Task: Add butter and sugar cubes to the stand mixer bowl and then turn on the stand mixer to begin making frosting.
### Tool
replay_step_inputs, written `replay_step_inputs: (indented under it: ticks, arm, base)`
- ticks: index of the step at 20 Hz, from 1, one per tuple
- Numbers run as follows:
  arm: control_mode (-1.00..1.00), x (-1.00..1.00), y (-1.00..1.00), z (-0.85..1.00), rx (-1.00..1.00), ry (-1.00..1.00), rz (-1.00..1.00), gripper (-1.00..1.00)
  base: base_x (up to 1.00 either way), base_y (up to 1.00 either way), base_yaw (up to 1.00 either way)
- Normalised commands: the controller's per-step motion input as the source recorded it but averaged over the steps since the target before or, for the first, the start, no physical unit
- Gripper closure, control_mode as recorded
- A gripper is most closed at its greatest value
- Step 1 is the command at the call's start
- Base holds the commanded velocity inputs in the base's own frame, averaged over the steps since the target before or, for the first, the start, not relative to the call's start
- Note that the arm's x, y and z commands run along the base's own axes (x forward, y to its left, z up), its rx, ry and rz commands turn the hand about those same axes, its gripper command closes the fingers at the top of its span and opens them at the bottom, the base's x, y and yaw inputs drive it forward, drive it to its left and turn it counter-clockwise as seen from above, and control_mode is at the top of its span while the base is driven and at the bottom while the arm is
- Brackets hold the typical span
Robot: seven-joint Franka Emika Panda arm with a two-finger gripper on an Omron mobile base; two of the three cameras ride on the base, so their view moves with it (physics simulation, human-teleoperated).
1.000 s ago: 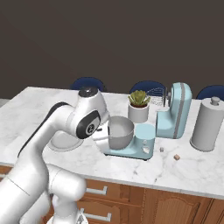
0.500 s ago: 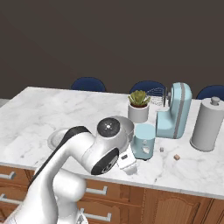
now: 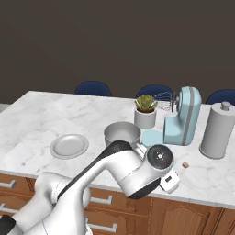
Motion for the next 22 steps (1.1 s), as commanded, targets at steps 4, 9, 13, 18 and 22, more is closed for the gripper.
replay_step_inputs:
  ticks: [4, 9, 13, 18, 22]
  arm:
    - [-1.00, 0.05, -0.73, 0.00, -0.05, -0.10, 0.26, -1.00]
    - [-1.00, 0.35, -0.39, -0.13, -0.14, -0.12, 0.37, -1.00]
    - [-1.00, 0.47, -0.08, -0.48, -0.23, -0.17, 0.43, -1.00]
    - [-1.00, 0.29, -0.12, -0.58, -0.28, -0.25, 0.35, -1.00]
    - [-1.00, 0.04, -0.19, -0.45, -0.28, -0.31, 0.30, -1.00]
  base:
    - [0.00, 0.00, 0.00]
    - [0.00, 0.00, 0.00]
    - [0.00, 0.00, 0.00]
    - [0.00, 0.00, 0.00]
    - [0.00, 0.00, 0.00]
